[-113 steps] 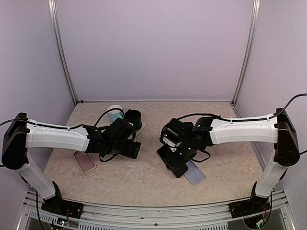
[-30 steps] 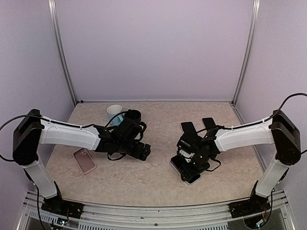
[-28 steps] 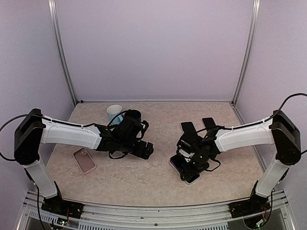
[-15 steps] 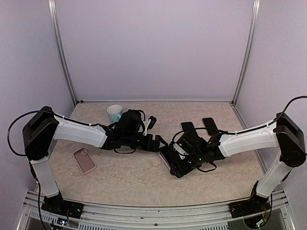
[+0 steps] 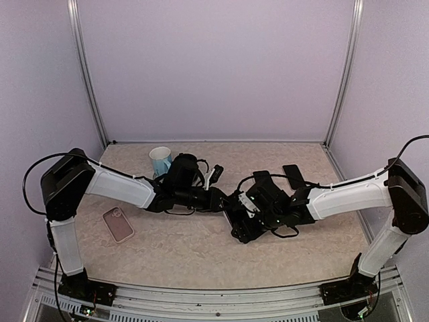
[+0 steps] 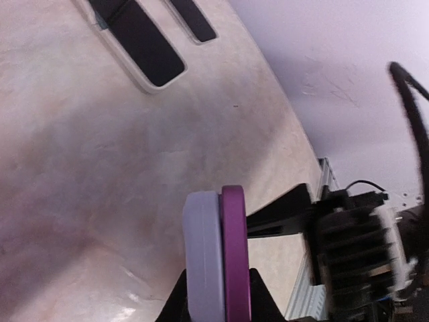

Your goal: Put the phone into the phone case

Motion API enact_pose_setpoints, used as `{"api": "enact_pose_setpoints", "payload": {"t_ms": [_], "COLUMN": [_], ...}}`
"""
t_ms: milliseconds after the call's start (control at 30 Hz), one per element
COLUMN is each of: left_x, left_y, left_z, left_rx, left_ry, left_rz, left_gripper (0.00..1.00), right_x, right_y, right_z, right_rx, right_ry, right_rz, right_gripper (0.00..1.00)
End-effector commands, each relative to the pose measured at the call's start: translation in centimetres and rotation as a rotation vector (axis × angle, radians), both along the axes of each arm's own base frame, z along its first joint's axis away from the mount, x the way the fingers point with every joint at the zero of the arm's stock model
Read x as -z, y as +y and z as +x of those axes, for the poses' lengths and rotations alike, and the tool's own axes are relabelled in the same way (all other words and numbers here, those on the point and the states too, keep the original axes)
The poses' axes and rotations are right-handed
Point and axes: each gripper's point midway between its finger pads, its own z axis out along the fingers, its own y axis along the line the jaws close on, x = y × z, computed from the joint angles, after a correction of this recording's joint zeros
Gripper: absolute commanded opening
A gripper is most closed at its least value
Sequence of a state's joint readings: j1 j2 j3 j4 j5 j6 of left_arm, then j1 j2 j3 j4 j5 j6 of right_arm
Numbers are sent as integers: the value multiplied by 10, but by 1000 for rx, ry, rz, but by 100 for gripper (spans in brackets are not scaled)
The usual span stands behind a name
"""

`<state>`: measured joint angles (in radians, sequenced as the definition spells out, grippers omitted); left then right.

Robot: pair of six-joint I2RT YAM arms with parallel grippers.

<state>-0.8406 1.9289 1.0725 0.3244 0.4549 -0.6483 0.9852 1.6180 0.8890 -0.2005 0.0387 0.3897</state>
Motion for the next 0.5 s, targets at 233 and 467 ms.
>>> {"api": "enact_pose_setpoints", "payload": {"t_ms": [233, 467], "left_x": [10, 11], "left_y": [9, 28], "left_z": [-9, -15], "left_rx": [77, 174], "left_ry": [-56, -309], "left_rz": [35, 215], "left_gripper": [0, 0], "right_x": [-10, -41], "right_y": [5, -7], "right_z": [4, 1], "right_rx": [-17, -151], "right_ry": [-62, -134], "right_rz": [40, 202], "right_gripper": [74, 99]}}
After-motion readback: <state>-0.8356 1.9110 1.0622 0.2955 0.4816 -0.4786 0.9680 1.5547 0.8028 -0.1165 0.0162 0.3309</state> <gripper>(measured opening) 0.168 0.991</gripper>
